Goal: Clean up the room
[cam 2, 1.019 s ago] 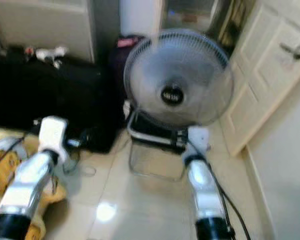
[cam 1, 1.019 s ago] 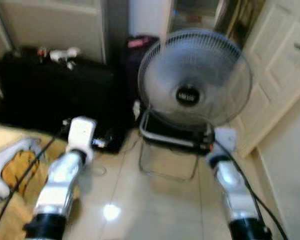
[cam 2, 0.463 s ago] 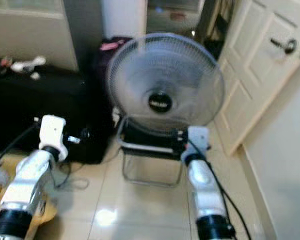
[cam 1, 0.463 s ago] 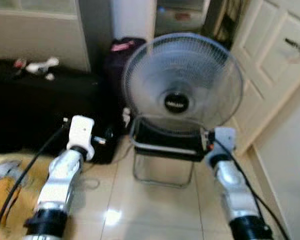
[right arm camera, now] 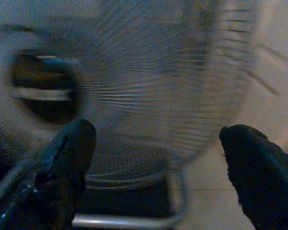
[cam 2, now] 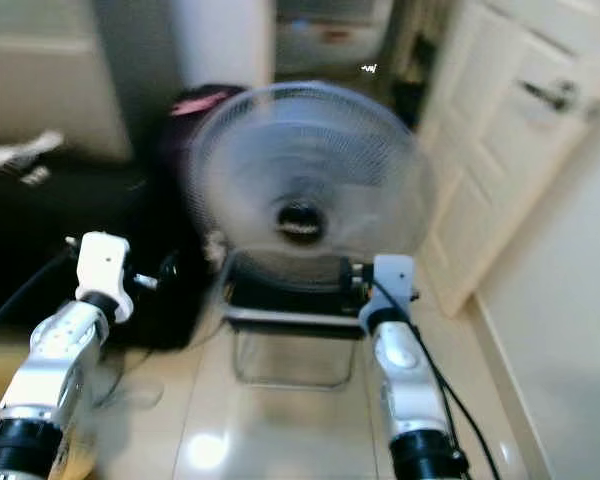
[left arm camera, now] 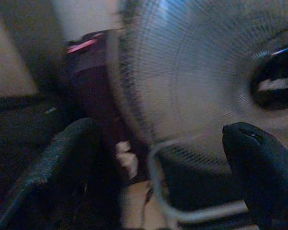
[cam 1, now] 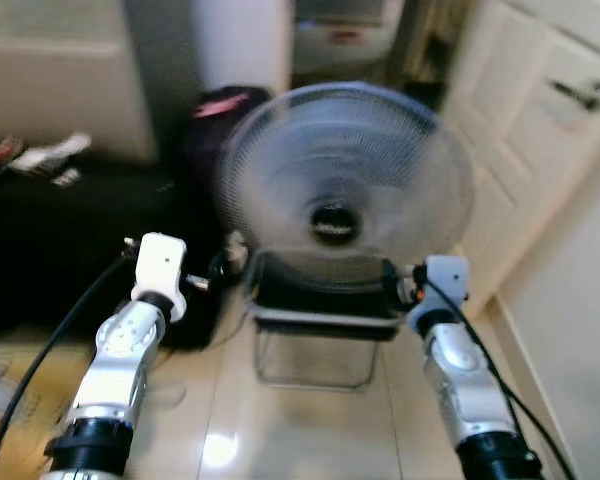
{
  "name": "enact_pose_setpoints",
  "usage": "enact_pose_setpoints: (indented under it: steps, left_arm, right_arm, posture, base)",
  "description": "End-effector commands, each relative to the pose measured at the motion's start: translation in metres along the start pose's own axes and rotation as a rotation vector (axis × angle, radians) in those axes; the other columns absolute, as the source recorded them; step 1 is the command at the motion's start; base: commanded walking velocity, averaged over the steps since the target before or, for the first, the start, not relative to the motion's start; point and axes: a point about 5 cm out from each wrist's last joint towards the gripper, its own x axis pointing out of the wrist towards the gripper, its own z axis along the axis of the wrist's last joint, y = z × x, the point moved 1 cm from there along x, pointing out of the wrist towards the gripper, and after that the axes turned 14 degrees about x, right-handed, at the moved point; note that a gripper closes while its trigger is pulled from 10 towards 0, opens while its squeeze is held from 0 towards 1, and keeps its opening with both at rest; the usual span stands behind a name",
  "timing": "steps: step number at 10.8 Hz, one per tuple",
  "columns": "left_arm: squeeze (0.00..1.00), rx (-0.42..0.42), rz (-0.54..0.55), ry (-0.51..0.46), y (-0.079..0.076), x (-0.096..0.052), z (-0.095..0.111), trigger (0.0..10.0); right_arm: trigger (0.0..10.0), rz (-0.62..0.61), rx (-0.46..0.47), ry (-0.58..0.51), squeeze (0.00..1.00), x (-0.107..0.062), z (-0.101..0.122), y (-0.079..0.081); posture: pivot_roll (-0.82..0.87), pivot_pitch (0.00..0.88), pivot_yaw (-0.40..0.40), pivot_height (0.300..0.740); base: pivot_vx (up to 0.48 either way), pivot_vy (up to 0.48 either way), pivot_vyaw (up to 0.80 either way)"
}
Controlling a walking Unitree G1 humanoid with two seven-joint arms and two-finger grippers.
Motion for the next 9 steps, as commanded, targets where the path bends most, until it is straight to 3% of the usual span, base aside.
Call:
enact_pose_setpoints:
  steps: [1, 9]
  left_arm:
    - [0.59, -0.001, -0.036, -0.024, -0.0115, 0.0043, 0.0069, 10.0]
    - [0.58, 0.022, 0.028, -0.009, -0.0055, 0.0042, 0.0032, 10.0]
  right_arm:
    - [10.0, -0.033, -0.011, -0.011, 0.00, -0.0005, 0.0040, -0.0119]
    - [10.0, -0.055, -0.014, 0.008, 0.00, 0.0019, 0.0003, -0.0113]
  posture:
    - [0.01, 0.000, -0.024, 0.740]
    - [0.02, 0.000, -0.036, 0.740]
  base:
    - [0.349, 0.000, -0.50]
    - [0.000, 0.000, 0.00]
